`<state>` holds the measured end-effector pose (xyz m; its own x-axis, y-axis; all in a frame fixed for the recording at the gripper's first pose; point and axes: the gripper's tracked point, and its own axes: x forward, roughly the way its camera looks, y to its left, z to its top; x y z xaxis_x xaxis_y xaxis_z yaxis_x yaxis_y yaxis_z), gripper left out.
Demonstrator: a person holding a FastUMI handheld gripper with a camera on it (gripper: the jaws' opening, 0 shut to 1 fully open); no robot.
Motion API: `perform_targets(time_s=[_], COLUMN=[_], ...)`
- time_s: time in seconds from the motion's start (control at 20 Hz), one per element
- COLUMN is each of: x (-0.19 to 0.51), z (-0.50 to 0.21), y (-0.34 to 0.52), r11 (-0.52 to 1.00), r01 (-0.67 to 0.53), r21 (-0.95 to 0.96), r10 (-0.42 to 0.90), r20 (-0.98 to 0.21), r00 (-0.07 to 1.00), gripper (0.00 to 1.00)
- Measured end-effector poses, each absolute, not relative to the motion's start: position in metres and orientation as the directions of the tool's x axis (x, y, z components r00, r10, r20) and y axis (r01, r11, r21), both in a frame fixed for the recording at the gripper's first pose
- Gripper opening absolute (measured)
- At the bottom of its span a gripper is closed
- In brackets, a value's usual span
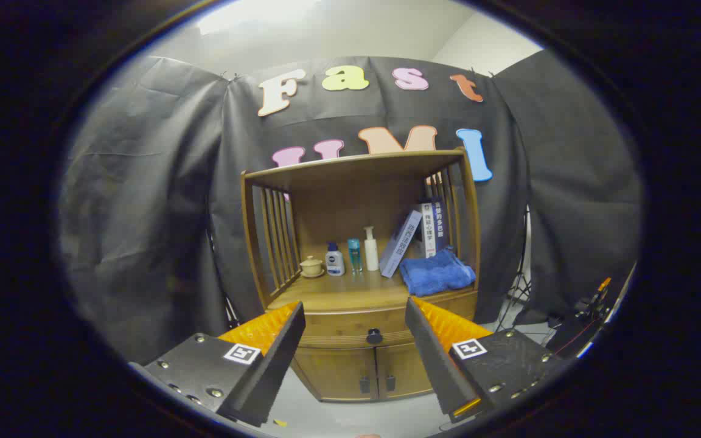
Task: Pull open the drawer, take out the items inside it, and place them on the countertop above the cabinet.
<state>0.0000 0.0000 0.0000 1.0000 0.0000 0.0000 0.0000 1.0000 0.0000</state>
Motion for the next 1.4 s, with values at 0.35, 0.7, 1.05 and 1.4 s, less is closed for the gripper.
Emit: perform_targets(time_s=[0.35,0.7,1.05,1.4], x=[-0.001,0.002,0.001,0.025], z=[-0.002,-0.011,-0.009,-0.017], y=[0.010,0.016,0.014,-0.001], r11=[1.000,0.999,1.000,1.000], r01=[-0.020,-0.035,-0.025,0.012], r21=[-0.019,-0.003,-0.007,-0.002], r10=[0.019,0.035,0.025,-0.012], r20=[-0.007,-0.026,-0.008,0.017], r00=[1.000,0.999,1.000,1.000], gripper=[0.99,0.99,0.99,0.99])
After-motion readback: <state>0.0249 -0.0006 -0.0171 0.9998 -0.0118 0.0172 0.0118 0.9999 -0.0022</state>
